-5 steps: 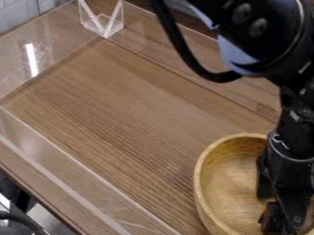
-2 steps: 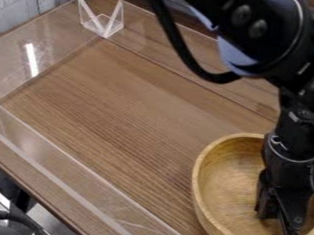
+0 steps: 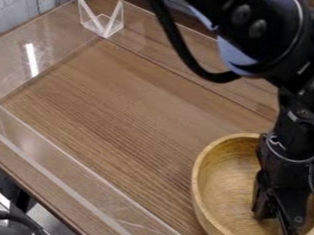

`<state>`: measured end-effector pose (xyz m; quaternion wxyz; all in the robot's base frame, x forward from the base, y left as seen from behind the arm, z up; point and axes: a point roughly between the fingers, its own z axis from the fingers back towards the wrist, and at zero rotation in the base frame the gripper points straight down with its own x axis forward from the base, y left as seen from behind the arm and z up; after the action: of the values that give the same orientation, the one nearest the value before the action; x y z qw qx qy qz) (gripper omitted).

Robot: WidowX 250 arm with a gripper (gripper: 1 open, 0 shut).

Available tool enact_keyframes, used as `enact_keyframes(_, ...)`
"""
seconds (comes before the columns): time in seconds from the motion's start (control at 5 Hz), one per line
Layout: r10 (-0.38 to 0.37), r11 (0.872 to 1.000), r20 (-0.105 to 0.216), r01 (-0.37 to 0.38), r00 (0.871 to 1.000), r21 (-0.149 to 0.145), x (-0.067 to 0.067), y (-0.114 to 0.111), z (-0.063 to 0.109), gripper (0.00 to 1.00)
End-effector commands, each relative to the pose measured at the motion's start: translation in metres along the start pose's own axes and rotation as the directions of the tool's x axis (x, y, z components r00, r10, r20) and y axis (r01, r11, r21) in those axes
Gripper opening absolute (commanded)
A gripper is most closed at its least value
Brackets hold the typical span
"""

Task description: Put the green block in the brown bowl

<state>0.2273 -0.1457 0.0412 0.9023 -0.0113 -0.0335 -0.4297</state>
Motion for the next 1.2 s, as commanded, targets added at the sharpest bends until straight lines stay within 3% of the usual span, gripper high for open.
enact_keyframes(0.0, 0.032, 0.999, 0.018, -0.032, 0.999, 0.019, 0.000, 0.006, 0.009, 0.00)
enact_keyframes(0.6, 0.132, 0.991, 0.013, -0.132, 0.991, 0.026, -0.005, 0.009, 0.016, 0.00)
enact_keyframes(1.0, 0.203, 0.979, 0.020, -0.204, 0.979, 0.027, -0.007, 0.009, 0.023, 0.00)
